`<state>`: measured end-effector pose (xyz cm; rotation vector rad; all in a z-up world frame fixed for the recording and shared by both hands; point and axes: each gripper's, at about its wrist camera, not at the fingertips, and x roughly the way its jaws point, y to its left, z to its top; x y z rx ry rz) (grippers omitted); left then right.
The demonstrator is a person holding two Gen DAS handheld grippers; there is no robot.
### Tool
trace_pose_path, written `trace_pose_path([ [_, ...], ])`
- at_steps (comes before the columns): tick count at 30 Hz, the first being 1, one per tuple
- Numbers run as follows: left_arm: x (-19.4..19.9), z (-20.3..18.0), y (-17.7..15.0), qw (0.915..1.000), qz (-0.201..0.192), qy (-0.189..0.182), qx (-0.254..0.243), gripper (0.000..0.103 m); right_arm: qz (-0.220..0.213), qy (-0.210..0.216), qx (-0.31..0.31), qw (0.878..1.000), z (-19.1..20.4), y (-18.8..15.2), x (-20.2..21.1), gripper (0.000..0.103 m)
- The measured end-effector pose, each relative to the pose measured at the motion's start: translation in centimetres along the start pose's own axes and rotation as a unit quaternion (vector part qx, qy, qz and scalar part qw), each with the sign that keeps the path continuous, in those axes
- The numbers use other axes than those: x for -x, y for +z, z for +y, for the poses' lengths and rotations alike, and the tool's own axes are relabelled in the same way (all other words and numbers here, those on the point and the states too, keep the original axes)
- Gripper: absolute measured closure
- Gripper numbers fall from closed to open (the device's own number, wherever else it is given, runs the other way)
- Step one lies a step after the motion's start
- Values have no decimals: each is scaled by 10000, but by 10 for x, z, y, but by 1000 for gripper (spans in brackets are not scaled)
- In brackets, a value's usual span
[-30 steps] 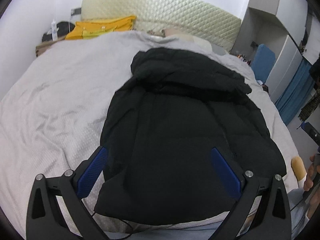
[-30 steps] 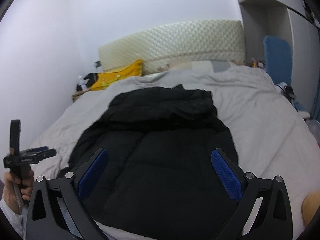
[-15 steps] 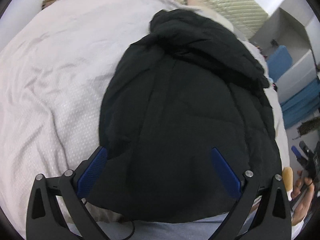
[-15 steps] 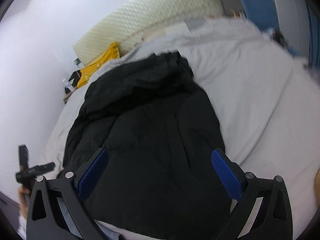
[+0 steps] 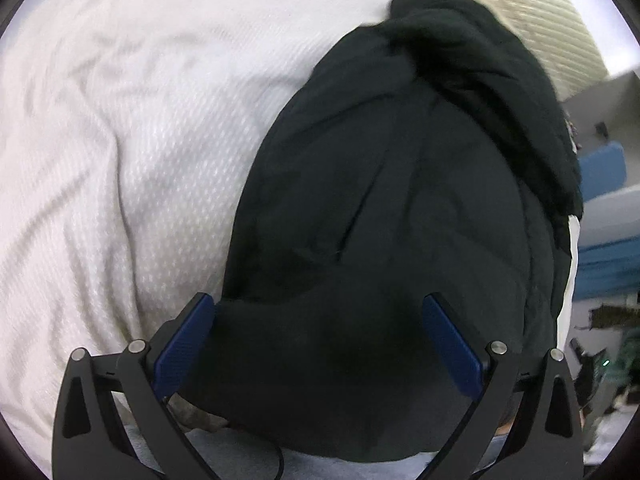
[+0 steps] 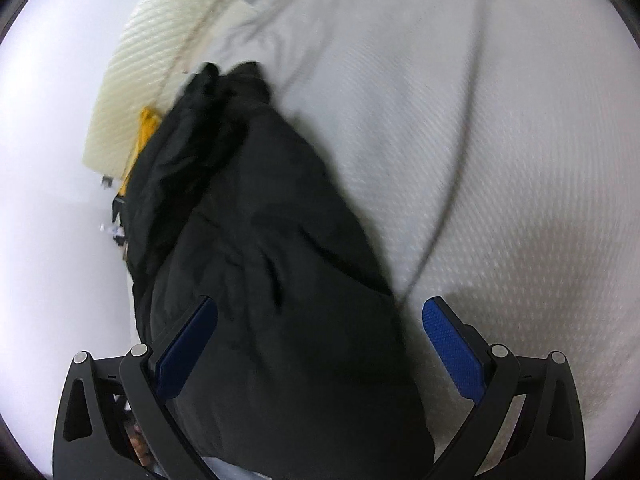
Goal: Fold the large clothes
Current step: 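Grasp the black jacket hem with both tools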
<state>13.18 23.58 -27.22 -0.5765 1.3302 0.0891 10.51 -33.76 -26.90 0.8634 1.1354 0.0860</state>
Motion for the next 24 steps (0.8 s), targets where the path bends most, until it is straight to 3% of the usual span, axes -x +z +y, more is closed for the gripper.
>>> trace_pose_path([
  [6,-16,8,1,9989,343,64,301,0,528,322,-409,9972,-18,-3,-19,1],
  [10,-23,13,0,9975,539,-45,450,0,855,549,-339,9942,-18,-9,-29,18],
  [12,-26,15,-1,9967,639,-133,480,0,983,638,-192,9929,-9,-12,-33,20],
  [15,-29,20,-3,9960,707,-116,531,0,1025,759,-45,9918,-1,-14,-33,21],
  [20,-28,18,-9,9965,634,227,498,0,1024,1531,-64,9829,9,-14,-26,21],
  [24,-38,14,-11,9954,775,241,503,0,996,1486,-19,9839,12,-15,-24,20],
])
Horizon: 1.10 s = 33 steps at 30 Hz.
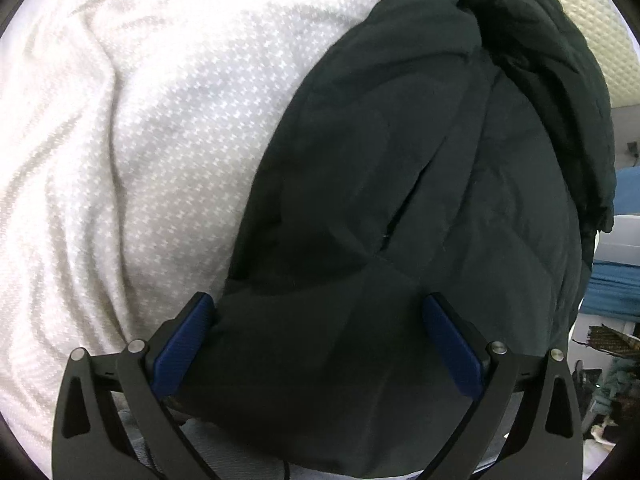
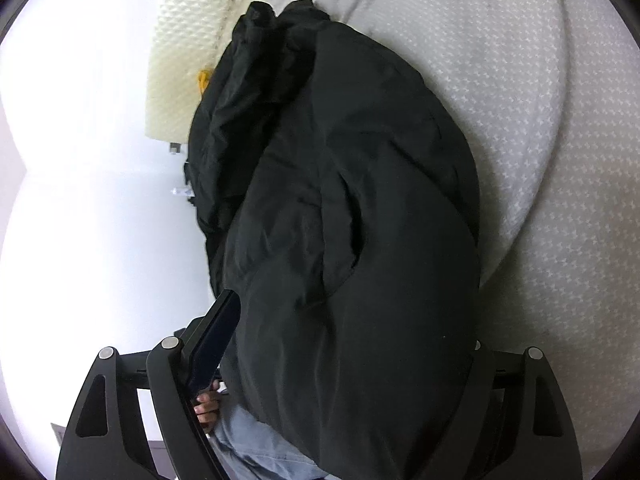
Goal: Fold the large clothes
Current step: 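Grasp the black jacket hem with both tools, then lift the hem with both tools and fold it over toward the collar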
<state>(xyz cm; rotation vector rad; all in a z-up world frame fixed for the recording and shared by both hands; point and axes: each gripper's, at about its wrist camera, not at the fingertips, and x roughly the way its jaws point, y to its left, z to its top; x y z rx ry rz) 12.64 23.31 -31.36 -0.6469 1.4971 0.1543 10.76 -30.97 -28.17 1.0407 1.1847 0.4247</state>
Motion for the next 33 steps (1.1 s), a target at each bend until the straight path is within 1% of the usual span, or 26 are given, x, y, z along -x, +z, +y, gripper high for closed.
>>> trace_pose_path([
  [3,-5,1,1,9991,191,-382,13,0,79,-191,-216,9996,-7,2,-7,20],
  [5,-4,-7,-1,9960,292,-819,-219,0,104,-266,-368,9989,-13,4,-10,20],
  [9,0,-14,-8,9889,261,-1361,-535,0,187,-148,-333,9992,-17,5,-9,19],
  [11,-1,-19,-10,9842,305,-1618,-644,1,254,36,-183,9995,-10,4,-12,19],
  [12,0,-22,-10,9830,315,-1685,-665,1,280,169,-124,9994,-5,4,-14,19],
  [14,0,-25,-9,9797,342,-1856,-676,1,271,531,68,9982,6,3,-12,19],
  [16,0,-27,-5,9780,391,-1922,-704,1,232,739,281,9966,17,1,-11,19],
  [17,-3,-28,-5,9786,402,-1888,-714,1,222,833,365,9956,22,1,-10,19],
  [19,-8,-33,-5,9802,432,-1797,-706,1,212,862,452,9950,26,0,-9,19],
  [21,-5,-41,-1,9822,475,-1682,-687,1,210,647,394,9969,24,0,-12,19],
  [25,-7,-35,0,9839,475,-1616,-600,1,301,-183,-28,9994,3,2,-22,19],
  [27,-8,-38,-1,9832,464,-1644,-648,3,345,-309,-71,9989,1,3,-25,19],
  [28,-7,-39,-2,9824,457,-1684,-672,4,369,-305,-46,9988,2,3,-27,19],
  [29,-5,-40,-3,9808,439,-1771,-692,8,402,-238,28,9989,5,3,-28,19],
  [31,0,-42,-4,9759,405,-2012,-741,17,390,140,158,9990,13,2,-27,19],
  [32,3,-44,-6,9722,395,-2169,-793,25,356,355,259,9984,19,2,-25,19],
  [33,6,-48,-7,9683,383,-2315,-858,29,281,531,375,9975,24,2,-22,20],
])
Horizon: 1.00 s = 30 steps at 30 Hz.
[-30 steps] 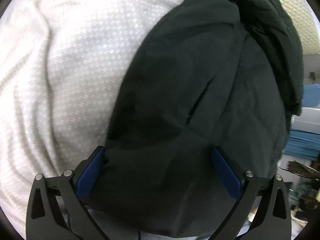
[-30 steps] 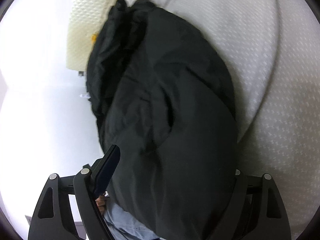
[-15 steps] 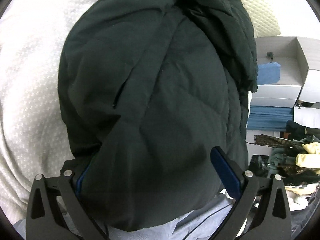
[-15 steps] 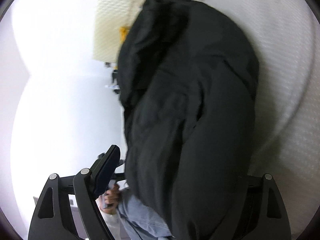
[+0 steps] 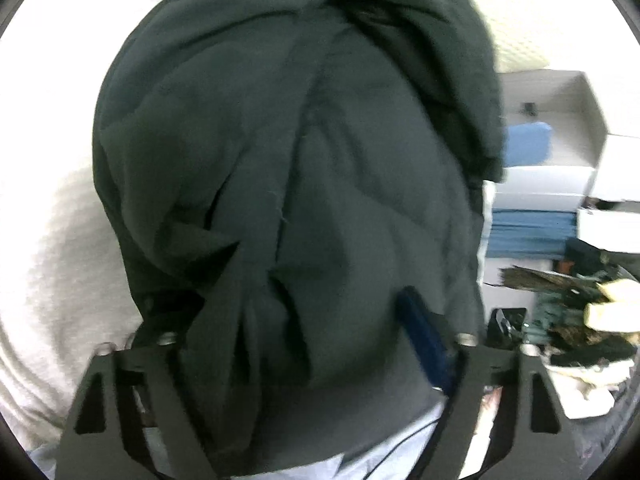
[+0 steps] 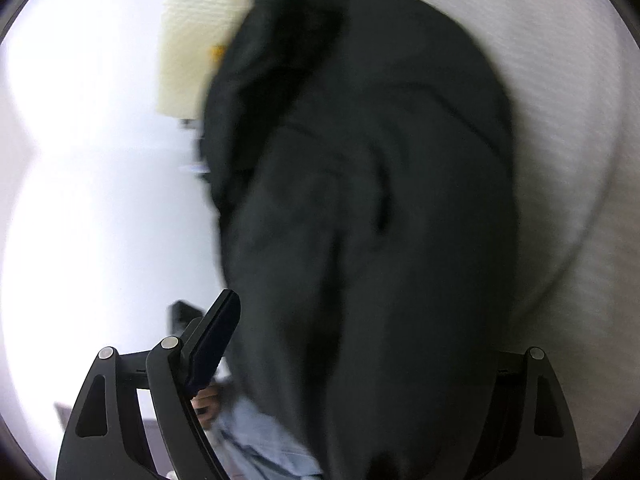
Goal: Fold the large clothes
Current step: 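Lift the hem with both tools and fold it over toward the collar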
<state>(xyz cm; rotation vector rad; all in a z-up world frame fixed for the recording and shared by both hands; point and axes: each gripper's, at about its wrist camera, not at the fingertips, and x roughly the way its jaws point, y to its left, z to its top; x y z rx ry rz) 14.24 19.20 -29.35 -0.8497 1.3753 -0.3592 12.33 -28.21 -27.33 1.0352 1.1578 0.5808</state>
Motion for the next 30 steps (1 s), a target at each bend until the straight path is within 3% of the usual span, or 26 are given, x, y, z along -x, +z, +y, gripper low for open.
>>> trace_pose_path([
  [2,4,-11,-3,9993,-47,-271,-256,35,-167,316,266,9990,13,-1,6,25],
  [4,7,-22,-6,9983,-124,-324,-470,47,-293,645,607,9956,28,-2,13,32],
  [6,11,-27,-8,9974,-198,-392,-580,65,-308,635,844,9939,37,-4,13,43],
  [8,17,-29,-10,9966,-323,-480,-585,74,-315,571,956,9933,41,-5,13,65],
  [11,24,-30,-16,9957,-473,-522,-597,84,-428,497,1028,9925,44,-6,14,89],
  [18,42,-42,-26,9923,-767,-646,-726,94,-837,495,1590,9825,66,-21,34,94],
  [20,48,-48,-29,9907,-769,-555,-975,95,-934,536,1700,9795,69,-28,44,95],
  [28,109,-53,-42,9813,-1126,-990,-1207,98,-1361,709,2011,9675,99,-54,94,96],
  [30,124,-58,-49,9791,-1263,-938,-1291,98,-1434,756,2177,9625,112,-63,108,96],
])
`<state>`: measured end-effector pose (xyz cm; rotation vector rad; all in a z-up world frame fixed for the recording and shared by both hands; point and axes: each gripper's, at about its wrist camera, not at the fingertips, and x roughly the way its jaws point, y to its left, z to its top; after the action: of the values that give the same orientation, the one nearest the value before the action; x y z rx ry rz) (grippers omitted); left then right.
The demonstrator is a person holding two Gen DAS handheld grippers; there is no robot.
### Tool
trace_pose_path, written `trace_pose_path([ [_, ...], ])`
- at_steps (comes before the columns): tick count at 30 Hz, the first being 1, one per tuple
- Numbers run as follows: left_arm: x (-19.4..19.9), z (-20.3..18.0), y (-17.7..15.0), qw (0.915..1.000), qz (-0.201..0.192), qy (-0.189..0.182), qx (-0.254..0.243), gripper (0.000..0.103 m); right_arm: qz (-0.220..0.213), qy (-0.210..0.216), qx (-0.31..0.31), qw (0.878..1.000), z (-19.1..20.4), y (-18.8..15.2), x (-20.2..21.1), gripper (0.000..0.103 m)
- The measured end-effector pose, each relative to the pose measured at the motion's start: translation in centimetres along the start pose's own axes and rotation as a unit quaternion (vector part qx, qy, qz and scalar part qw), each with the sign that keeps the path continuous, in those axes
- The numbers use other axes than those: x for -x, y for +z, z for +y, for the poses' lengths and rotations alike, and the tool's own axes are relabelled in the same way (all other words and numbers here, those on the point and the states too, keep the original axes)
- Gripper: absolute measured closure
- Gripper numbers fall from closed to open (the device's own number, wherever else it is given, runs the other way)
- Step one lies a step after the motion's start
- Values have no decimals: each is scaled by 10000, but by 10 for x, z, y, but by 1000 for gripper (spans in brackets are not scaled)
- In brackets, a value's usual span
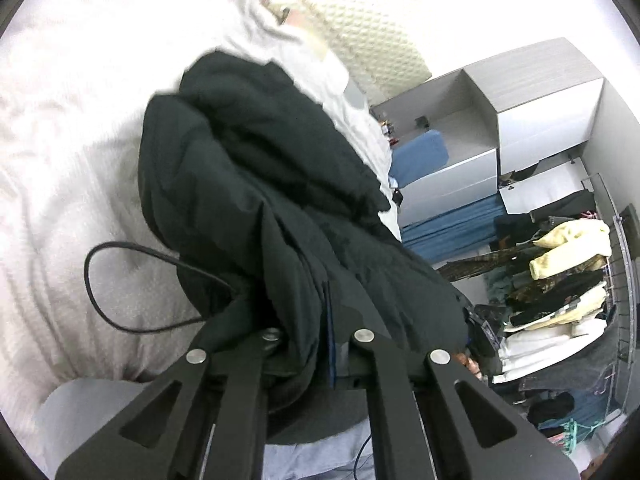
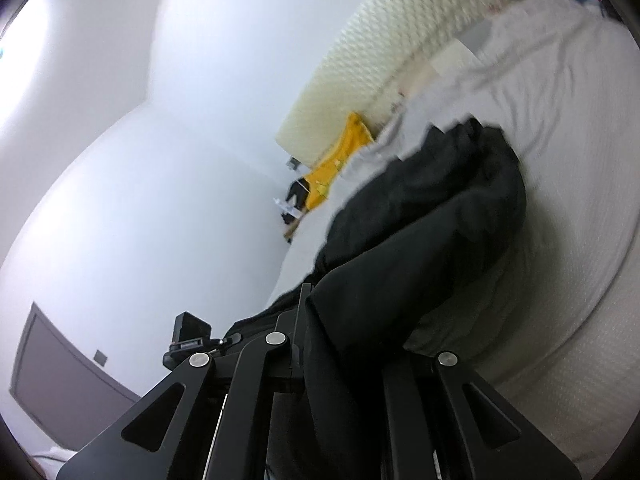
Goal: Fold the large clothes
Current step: 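Lift the hem with both tools and fold it over toward the collar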
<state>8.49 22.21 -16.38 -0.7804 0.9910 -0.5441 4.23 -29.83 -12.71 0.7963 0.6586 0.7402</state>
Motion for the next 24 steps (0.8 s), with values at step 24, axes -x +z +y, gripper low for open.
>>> trace_pose_path([
  [24,71,-54,-29,9952,-390,655,-617,98,-518,-422,256,9974,95,-56,72,95],
])
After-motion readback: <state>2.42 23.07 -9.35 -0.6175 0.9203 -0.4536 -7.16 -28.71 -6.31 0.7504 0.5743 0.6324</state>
